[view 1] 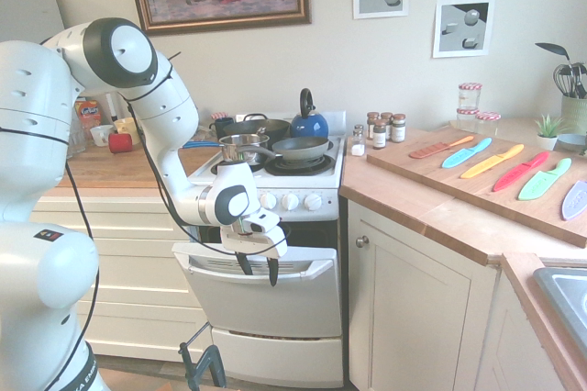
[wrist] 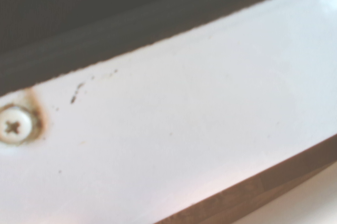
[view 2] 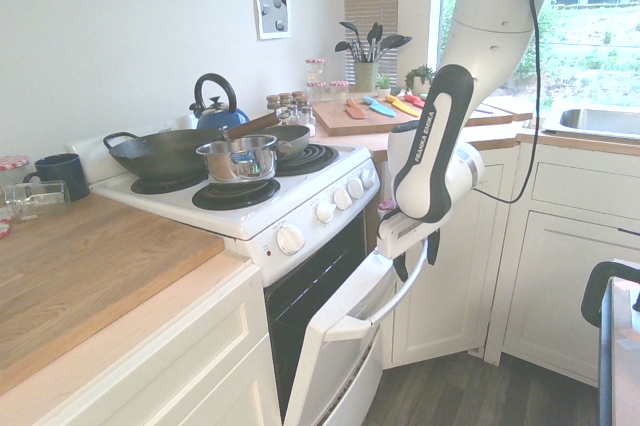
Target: Open the oven
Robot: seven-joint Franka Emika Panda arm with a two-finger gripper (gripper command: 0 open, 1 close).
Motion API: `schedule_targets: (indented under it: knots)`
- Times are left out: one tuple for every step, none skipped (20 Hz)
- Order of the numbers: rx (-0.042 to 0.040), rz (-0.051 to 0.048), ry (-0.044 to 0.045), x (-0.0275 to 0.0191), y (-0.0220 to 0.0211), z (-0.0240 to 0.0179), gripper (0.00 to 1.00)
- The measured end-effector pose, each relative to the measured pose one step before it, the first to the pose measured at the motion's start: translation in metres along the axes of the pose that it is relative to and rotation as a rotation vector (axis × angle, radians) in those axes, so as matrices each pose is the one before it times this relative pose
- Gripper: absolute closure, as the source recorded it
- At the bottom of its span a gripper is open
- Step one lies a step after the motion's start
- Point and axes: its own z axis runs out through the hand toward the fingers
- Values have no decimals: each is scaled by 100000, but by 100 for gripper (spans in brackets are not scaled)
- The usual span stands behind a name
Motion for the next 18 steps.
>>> schedule_targets:
  knots:
    - [-284, -407, -112, -79, 352, 132, 0]
    - [-447, -354, -228, -116, 430, 187, 0]
    - [-501, -291, -313, -160, 437, 191, 0]
    - [-613, -541, -389, -183, 474, 244, 0]
    - [-439, -627, -255, -185, 453, 230, 0]
    - [-333, -591, -197, -199, 438, 206, 0]
    - [-421, -473, -268, -150, 387, 136, 0]
    - [-338, -512, -335, -146, 343, 47, 0]
    - [-235, -643, -293, -135, 283, -7, 0]
    - [-77, -452, -157, -119, 211, -82, 0]
    - [38, -420, -64, -117, 144, -137, 0]
    - [11, -367, -20, -102, 136, -149, 0]
    - [-8, -325, -39, -57, 123, -126, 0]
    - [77, -355, -90, -94, 102, -115, 0]
    - [203, -484, -90, -125, 58, -143, 0]
    - [456, -682, 97, -112, -41, -262, 0]
    - [750, -888, 191, -146, -172, -462, 0]
    - [981, -1063, 211, -119, -286, -694, 0]
